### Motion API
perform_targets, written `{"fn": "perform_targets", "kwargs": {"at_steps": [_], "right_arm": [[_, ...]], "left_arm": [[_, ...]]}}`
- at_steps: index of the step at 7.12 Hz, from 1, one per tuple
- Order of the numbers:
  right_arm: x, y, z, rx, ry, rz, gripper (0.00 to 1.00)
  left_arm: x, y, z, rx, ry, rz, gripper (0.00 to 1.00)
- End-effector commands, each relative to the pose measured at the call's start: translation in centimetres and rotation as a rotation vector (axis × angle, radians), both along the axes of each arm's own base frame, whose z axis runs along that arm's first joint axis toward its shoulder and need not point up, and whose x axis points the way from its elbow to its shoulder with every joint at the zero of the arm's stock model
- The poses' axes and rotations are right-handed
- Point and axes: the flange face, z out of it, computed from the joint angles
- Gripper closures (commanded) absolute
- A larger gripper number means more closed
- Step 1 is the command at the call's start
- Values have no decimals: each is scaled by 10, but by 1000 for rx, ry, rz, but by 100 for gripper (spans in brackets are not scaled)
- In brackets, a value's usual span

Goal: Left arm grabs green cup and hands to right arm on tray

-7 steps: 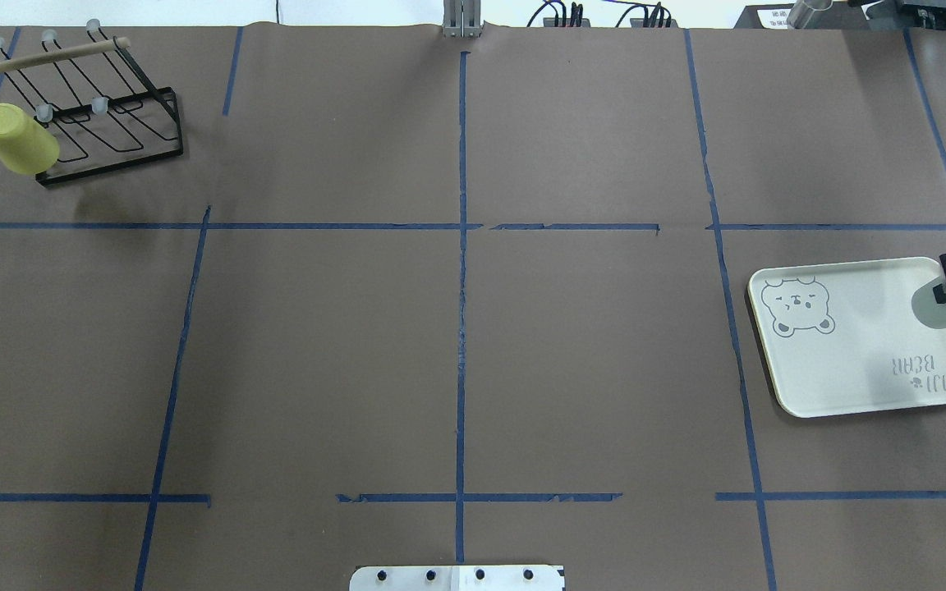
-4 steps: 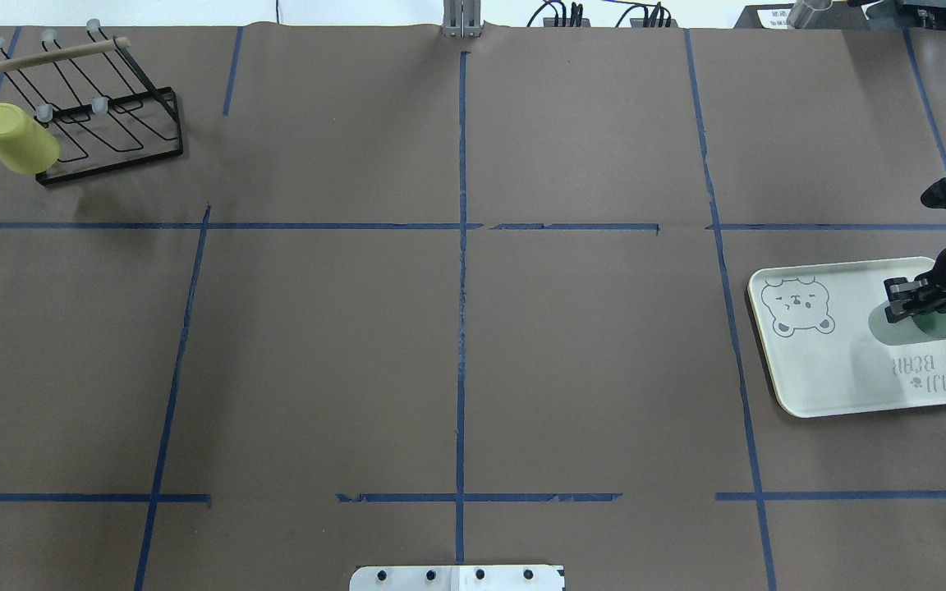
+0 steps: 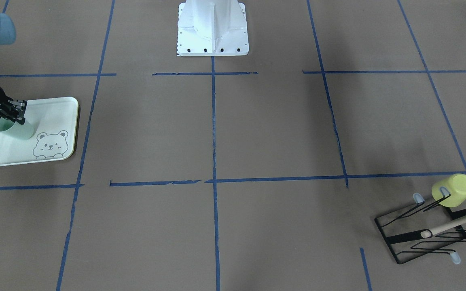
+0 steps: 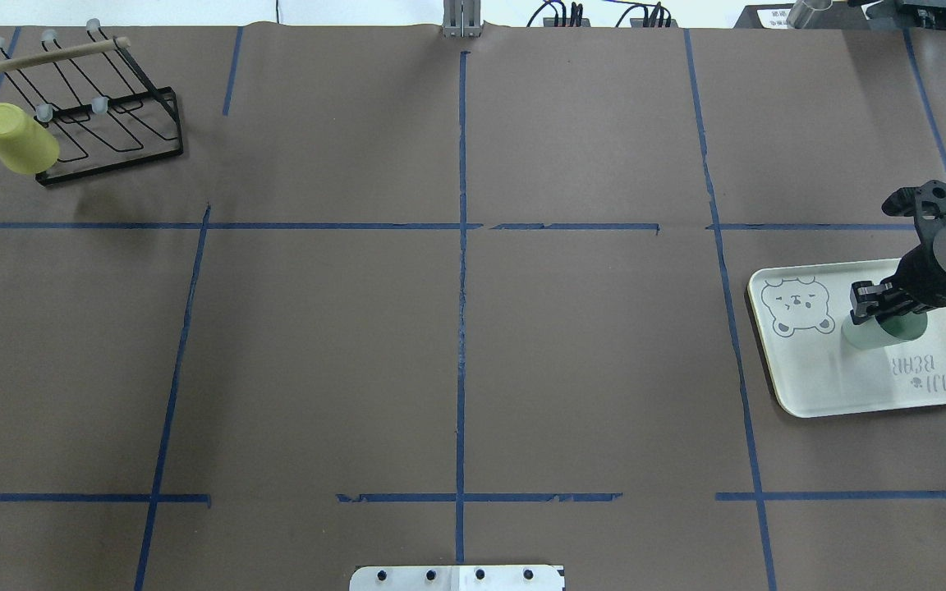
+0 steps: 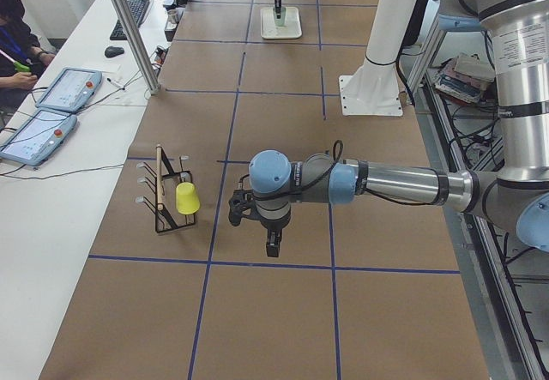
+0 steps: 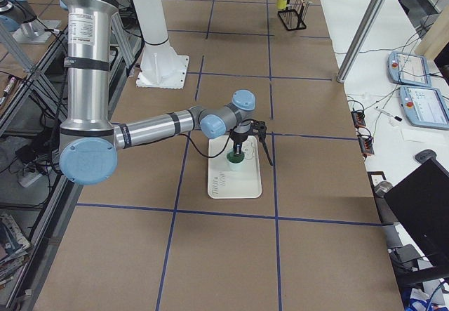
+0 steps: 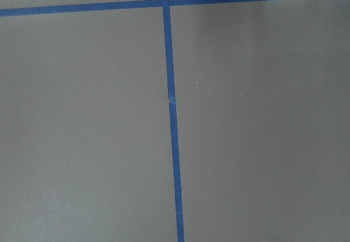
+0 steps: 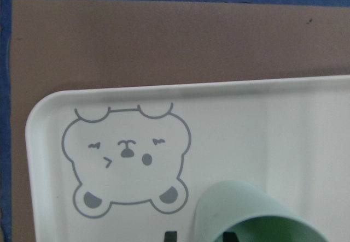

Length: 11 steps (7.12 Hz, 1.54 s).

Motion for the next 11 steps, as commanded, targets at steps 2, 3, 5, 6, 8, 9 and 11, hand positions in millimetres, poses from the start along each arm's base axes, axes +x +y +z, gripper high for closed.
{"fn": "perform_targets", "kwargs": {"at_steps": [2,3,5,6,8,9,11], "right_arm": [[29,-15,-36,50,-39,57,0],[44,-15,-45,33,-33,74,0],[82,-9,-59,73,28,-21,0],[116,-2,-36,108,57,-80,0],[184,24,8,139,88,-119,0],[209,39,27,130,40,-132,0],[237,63,63,81,27,-115,0]], "left_arm": [[0,-1,-1,1,0,-1,0],[0,-1,-1,1,0,-1,0],[0,-2,-2,3,0,-1,0],[0,-1,-1,6,-1,3,0],[0,1,5,-8,-6,1,0],[0,-1,9,-12,-10,5,0],[1,-2,10,-10,0,3,0]]}}
